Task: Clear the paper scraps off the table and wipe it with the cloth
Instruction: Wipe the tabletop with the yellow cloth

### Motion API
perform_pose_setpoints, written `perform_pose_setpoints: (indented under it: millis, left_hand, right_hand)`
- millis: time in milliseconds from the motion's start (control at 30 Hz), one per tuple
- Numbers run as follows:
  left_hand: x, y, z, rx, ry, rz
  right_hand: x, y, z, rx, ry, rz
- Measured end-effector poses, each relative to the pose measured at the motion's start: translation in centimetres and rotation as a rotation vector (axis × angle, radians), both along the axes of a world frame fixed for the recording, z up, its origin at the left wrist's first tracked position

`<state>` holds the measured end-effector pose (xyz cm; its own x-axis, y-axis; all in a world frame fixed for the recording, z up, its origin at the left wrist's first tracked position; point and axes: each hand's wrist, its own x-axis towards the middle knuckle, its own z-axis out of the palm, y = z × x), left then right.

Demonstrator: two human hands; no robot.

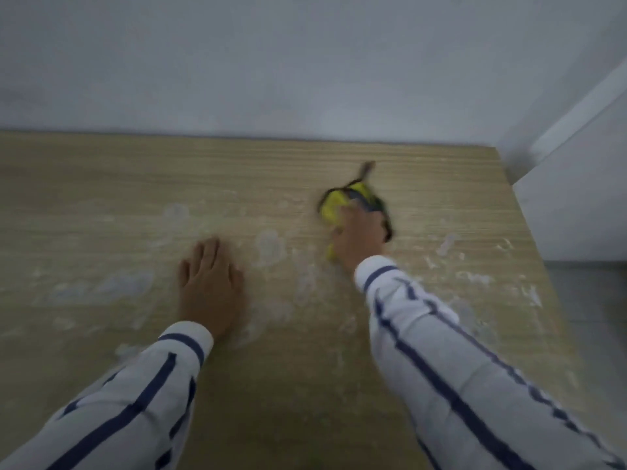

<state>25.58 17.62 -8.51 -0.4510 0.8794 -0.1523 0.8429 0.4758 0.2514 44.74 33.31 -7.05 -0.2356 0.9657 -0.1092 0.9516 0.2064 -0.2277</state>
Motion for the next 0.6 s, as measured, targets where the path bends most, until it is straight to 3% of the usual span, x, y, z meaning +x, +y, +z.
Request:
perform_pose_setpoints:
  millis: [67,167,233,300,367,400,500,600]
  left_hand:
    - [-1.6,-2.3,0.1,-0.008,-0.002,0.003]
    - [-3.5,-5.6,0.3,-0.003,-0.01,-0.016]
    - [-4.7,-7.9,0.4,-0.01,-0.023,-0.049]
    - [-5.9,-9.9,0.3,-0.005,-0.028,-0.07]
    - [-7.0,-11.6,0.1,0.013,-0.015,-0.079]
    - [-7.4,-12.3,0.0,0.02,-0.014,-0.081]
    - [-8.5,-13.9,-0.3,0.027,-0.024,-0.075]
    - [-9.3,-15.4,-0.4,0.034,-0.015,-0.076]
  right_hand:
    - [-5.4,-6.5,-1.0,-0.002,0.053,0.279]
    - [-8.5,-13.3,-0.2,-0.124,0.304,0.536]
    - [-7.0,-13.1,0.9,-0.028,0.493,0.429]
    - [-3.3,-11.2,0.9,0.111,0.37,0.098]
    - [-0.1,-10.9,0.4,0.086,0.028,-0.211]
    - [-0.3,-11.8,0.2,0.041,-0.059,-0.26]
    - [-6.9,-17.7,-0.7,0.016,-0.038,-0.065]
    - [-13.9,-25.5,-1.5,0.104,0.15,0.295]
